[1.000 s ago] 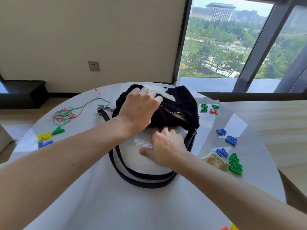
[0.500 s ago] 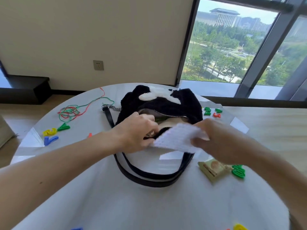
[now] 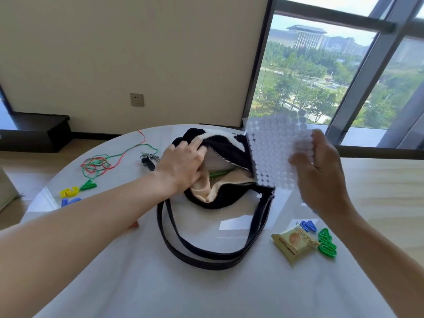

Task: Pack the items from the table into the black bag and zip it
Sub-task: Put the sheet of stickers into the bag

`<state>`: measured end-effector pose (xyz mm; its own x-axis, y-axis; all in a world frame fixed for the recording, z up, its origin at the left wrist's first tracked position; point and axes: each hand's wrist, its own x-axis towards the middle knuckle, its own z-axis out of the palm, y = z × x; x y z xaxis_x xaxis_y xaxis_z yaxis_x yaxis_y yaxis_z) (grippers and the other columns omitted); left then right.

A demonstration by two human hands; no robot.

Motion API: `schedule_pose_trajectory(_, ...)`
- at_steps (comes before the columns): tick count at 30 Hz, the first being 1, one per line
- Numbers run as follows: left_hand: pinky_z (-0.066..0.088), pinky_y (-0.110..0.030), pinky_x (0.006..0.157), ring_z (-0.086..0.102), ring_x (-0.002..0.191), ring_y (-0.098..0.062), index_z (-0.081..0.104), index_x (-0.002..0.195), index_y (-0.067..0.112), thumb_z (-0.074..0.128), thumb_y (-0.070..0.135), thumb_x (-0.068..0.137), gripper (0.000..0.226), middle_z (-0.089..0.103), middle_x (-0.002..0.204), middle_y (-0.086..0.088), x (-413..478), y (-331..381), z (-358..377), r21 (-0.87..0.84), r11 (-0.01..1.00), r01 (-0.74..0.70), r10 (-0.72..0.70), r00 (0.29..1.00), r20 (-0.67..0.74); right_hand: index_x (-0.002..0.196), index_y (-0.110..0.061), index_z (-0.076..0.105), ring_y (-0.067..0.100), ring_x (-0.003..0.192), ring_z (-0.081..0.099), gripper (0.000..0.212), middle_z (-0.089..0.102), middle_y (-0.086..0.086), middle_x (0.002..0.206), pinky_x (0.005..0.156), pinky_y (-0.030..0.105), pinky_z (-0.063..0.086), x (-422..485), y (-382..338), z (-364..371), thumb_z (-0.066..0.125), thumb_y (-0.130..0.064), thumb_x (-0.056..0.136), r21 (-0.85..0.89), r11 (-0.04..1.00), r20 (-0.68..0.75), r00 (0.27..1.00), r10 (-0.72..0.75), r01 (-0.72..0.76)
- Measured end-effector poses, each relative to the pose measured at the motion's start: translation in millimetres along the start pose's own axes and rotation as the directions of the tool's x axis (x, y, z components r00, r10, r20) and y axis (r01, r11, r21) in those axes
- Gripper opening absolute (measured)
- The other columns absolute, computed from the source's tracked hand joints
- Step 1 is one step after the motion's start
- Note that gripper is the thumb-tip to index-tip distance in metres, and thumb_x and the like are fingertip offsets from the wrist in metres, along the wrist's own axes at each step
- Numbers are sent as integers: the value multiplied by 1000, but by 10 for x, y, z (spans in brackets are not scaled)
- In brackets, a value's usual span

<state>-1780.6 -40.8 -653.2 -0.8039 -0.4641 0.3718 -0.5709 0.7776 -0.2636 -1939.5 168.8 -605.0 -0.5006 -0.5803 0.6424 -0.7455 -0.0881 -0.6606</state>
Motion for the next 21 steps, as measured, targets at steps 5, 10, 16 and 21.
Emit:
schedule_pose_trajectory(5, 49, -40, 66, 57, 98, -30, 44, 127, 15, 79, 28, 69, 68, 44, 122, -2, 175, -66, -153, -365, 929, 68, -102, 992, -73, 103, -22, 41, 13, 77, 62, 40, 58, -17, 81, 68, 23, 51, -25, -87, 151, 73, -5, 87, -16, 980, -160, 967, -197, 197)
schedule_pose_trajectory(10, 53, -48, 78, 58, 93, -29, 46, 130, 16, 72, 7, 63, 72, 43, 115, -3, 311, -199, -316, -645, 762, 61, -43, 998, 43, 98, -20, 46, -3, 79, 57, 39, 52, -21, 83, 66, 13, 52, 71, -45, 403, 78, -3, 83, -79, 937, -234, 908, -349, 339)
schedule_pose_trajectory(16, 48, -37, 96, 52, 114, -23, 50, 134, 19, 84, 14, 61, 81, 47, 125, -5, 395, -358, -323, -747, 659, 86, -41, 996, 78, 92, -3, 62, 21, 71, 63, 18, 67, 4, 86, 51, 39, 54, 292, 284, 697, 69, 11, 82, -395, 741, 119, 830, -545, 543)
schedule_pose_trajectory(21, 47, -38, 97, 53, 114, -24, 47, 139, 17, 85, 17, 64, 84, 44, 127, -5, 409, -447, -333, -682, 730, 42, 16, 997, 79, 92, -8, 65, 20, 81, 55, 26, 62, 3, 93, 47, 33, 50, 369, 407, 800, 46, 10, 94, -438, 373, 555, 573, -603, 818)
